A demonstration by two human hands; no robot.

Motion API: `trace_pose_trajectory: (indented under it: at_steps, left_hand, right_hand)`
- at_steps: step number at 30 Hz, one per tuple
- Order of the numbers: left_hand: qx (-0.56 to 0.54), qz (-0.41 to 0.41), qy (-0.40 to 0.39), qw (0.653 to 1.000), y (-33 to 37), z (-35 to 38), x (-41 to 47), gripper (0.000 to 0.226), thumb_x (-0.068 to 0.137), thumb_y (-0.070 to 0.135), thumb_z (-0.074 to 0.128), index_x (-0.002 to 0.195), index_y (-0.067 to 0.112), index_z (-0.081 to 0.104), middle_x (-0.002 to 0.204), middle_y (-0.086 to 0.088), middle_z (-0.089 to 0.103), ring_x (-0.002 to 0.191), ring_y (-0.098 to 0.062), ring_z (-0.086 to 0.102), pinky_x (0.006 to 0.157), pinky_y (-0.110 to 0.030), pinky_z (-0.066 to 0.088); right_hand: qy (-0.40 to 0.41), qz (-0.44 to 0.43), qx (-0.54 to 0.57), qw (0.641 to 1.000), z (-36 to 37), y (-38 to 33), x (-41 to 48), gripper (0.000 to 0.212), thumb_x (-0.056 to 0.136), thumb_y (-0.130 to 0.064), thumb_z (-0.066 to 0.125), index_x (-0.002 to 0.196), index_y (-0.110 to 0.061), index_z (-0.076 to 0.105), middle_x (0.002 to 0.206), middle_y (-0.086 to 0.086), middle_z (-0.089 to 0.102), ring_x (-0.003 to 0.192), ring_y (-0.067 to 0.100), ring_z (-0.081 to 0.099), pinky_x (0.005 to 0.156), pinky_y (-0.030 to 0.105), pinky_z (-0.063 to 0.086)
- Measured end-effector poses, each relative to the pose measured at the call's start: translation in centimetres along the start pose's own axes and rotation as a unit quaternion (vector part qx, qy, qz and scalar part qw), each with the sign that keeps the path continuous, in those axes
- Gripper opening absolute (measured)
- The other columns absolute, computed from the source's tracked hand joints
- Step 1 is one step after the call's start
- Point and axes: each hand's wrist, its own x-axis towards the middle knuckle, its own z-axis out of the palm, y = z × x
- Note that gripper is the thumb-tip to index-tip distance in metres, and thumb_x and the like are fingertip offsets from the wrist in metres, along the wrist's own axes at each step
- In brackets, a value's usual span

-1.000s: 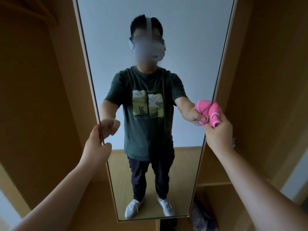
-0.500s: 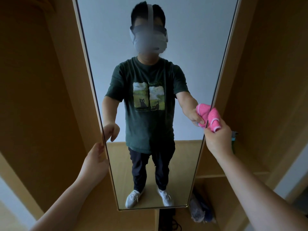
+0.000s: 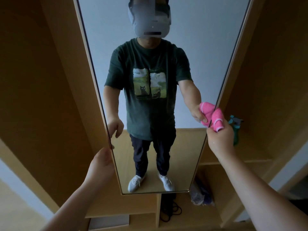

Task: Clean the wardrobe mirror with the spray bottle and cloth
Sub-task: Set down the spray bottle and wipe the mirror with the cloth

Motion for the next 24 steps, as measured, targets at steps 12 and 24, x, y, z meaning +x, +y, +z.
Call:
trace_pose_trajectory:
  at_steps: [12,24]
  left_hand:
    - [0.022,-0.030,-0.101,0.994,-2.8,2.6,-0.4,0.058,0.082,-0.013,0.050,0.134,0.012,0.047,0.114,0.000,0.056,0.108,-0.014,0.053,0.080,-0.022,0.043]
    - [0.053,-0.030,-0.160,0.985,-6.0,5.5,-1.2,0.053,0.079,-0.012,0.045,0.123,0.017,0.054,0.104,0.011,0.058,0.099,-0.005,0.056,0.076,-0.014,0.041]
  right_hand:
    - [-0.014,0.027,-0.017,0.999,1.0,2.3,-2.0,0.031,0.084,0.001,0.060,0.113,-0.008,0.062,0.078,-0.015,0.057,0.067,-0.005,0.056,0.056,0.005,0.038]
    - [0.003,0.063,-0.027,0.998,2.5,4.5,-4.6,0.032,0.079,0.008,0.057,0.110,-0.001,0.062,0.083,0.005,0.059,0.077,0.025,0.057,0.070,0.025,0.039]
